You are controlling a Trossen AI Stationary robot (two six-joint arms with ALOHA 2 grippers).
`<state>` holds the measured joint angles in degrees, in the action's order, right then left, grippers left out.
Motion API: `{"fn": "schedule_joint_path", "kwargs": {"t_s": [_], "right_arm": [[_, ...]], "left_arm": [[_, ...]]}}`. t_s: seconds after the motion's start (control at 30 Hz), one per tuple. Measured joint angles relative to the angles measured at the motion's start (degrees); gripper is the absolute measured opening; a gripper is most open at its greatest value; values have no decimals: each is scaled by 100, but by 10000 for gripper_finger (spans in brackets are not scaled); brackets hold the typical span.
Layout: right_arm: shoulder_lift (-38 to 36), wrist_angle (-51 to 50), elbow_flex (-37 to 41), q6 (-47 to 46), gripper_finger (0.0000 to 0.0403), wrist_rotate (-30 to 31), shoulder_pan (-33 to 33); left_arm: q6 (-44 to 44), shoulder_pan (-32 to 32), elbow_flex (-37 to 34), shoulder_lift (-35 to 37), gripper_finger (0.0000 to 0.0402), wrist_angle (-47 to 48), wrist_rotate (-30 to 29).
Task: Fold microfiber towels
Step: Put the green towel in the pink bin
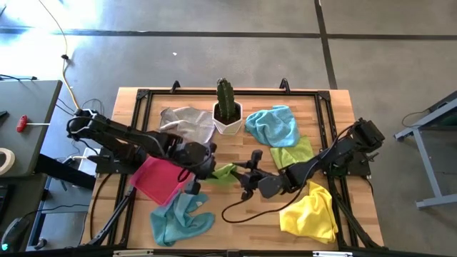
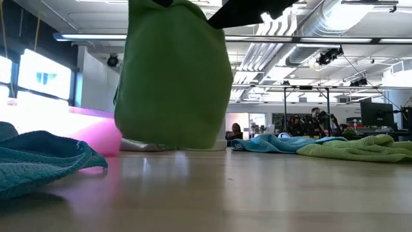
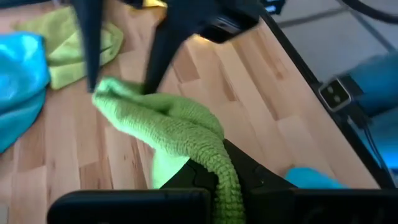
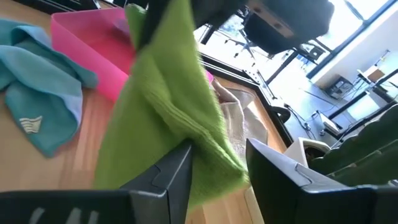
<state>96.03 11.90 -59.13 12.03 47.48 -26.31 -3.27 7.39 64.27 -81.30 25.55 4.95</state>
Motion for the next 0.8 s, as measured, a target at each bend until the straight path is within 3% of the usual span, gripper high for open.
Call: {"fn": "schedule_joint_path", "kwargs": {"t_s": [0.17,0.33,0.5,0.57,0.67,0.8], "right_arm": [[0,2,-2,323,143,-3,6],[0,-6,-2,126,143,-19,-107],[-352,-348,-2,314,142,1255,-577],[-631,-498,-4,20,142,1586,-772],[-1031,-926,-7,-793,142,1621,-1013],[-1350,-1683,-9,-2335,142,1177,-1183]], "left_arm": [[-249,107,0,0,1,46,-58],[-236,24,0,0,1,39,-620],[-510,-116,0,0,1,-123,-1235],[-623,-183,0,0,1,-330,-1618],[-913,-305,0,0,1,-695,-1915],[-865,-396,24,-170,1,-1038,-1408]]}}
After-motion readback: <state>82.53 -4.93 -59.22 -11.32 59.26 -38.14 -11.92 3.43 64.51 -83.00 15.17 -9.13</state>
